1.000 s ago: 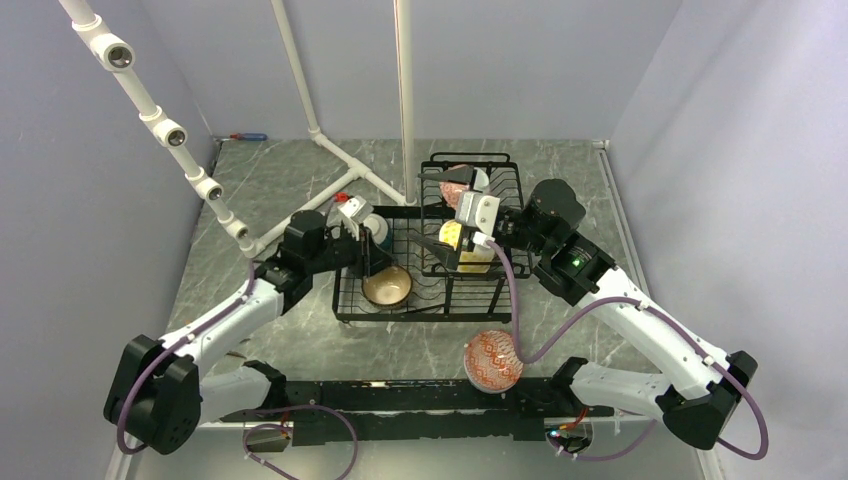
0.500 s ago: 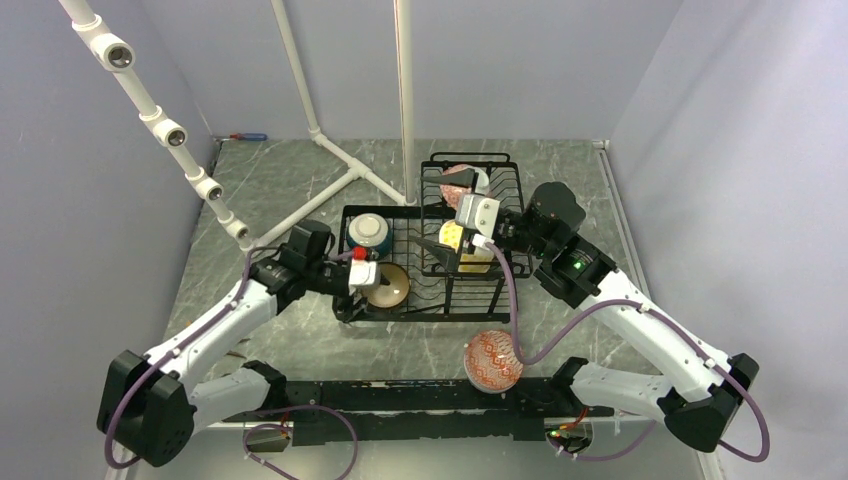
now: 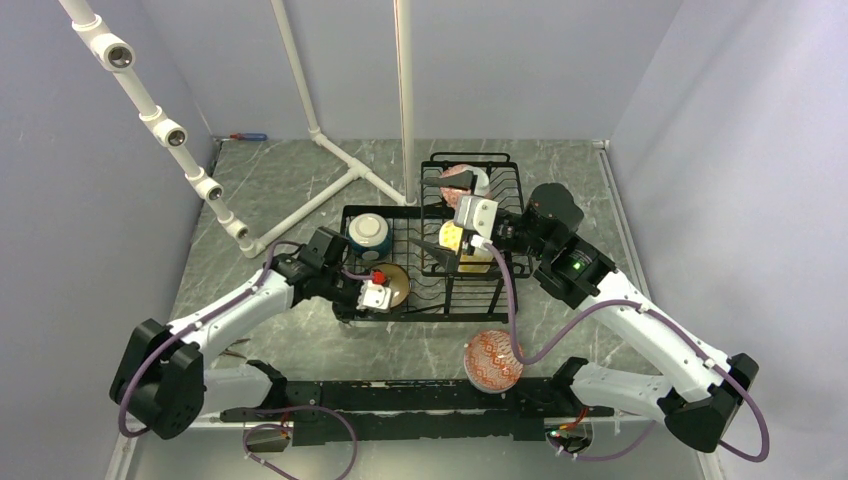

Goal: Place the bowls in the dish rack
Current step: Pick up the bowl from the dish rack.

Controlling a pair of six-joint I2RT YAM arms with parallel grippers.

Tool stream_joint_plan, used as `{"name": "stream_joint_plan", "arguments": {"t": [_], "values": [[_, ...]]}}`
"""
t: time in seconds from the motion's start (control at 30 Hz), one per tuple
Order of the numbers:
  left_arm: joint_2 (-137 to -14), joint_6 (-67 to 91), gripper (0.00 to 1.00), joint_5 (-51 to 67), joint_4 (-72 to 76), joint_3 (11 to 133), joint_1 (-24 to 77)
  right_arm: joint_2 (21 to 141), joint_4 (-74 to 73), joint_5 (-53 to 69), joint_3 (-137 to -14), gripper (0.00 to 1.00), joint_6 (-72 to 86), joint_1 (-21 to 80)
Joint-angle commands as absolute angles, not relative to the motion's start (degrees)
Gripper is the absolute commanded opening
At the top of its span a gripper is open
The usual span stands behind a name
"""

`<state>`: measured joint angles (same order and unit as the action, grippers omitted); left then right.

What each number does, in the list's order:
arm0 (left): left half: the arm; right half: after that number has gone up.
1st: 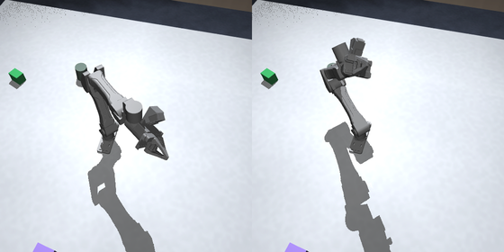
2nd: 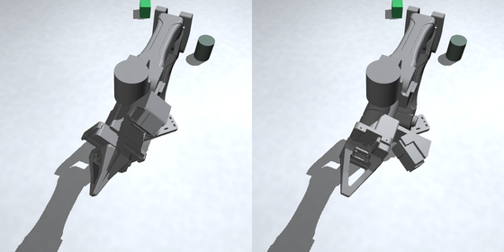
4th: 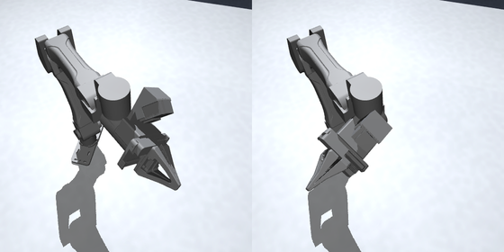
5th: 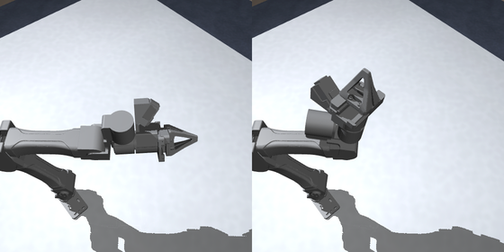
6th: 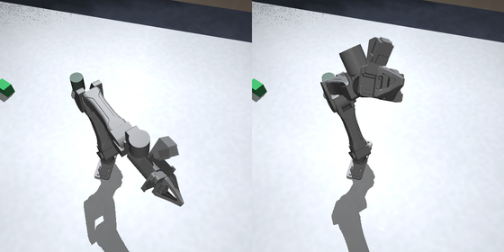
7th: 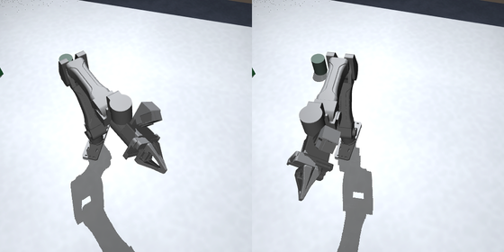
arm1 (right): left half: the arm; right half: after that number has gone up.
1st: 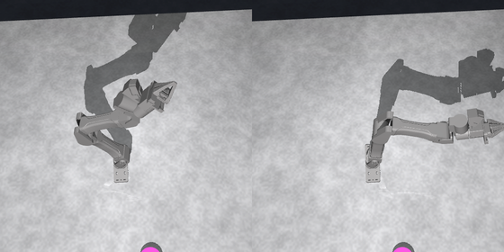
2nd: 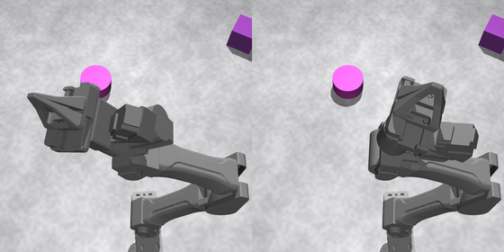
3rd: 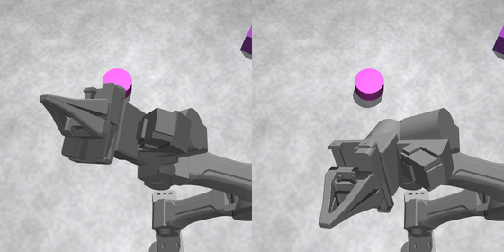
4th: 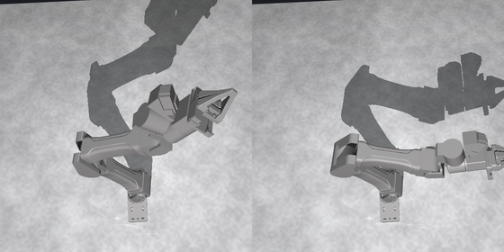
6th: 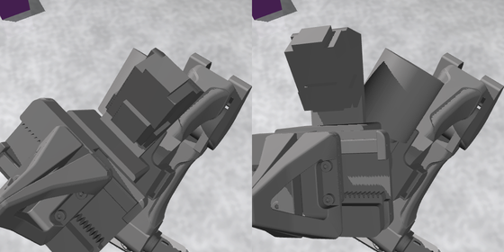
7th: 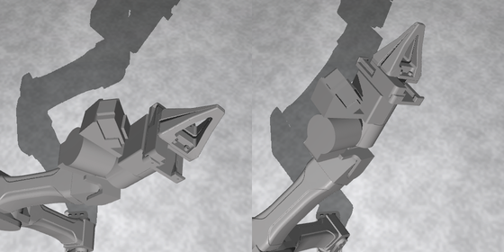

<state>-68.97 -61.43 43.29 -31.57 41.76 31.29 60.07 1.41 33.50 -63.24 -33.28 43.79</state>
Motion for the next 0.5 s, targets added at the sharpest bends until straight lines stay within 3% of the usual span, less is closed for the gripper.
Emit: {"name": "stream_joint_plan", "arguments": {"t": [0.0,0.37,0.47], "values": [[-70.6,-62.2,0.53,40.8,-29.1,44.2,31.7,58.5,2.0,33.5,-63.0,1.0,-33.4,43.7],[-76.0,-61.5,0.39,38.4,-29.9,47.5,31.7,58.2,2.0,33.3,-62.4,1.0,-33.7,43.6],[-76.7,-61.1,0.23,38.7,-28.8,47.6,31.6,58.1,2.2,33.2,-62.3,1.0,-33.7,43.6]]}}
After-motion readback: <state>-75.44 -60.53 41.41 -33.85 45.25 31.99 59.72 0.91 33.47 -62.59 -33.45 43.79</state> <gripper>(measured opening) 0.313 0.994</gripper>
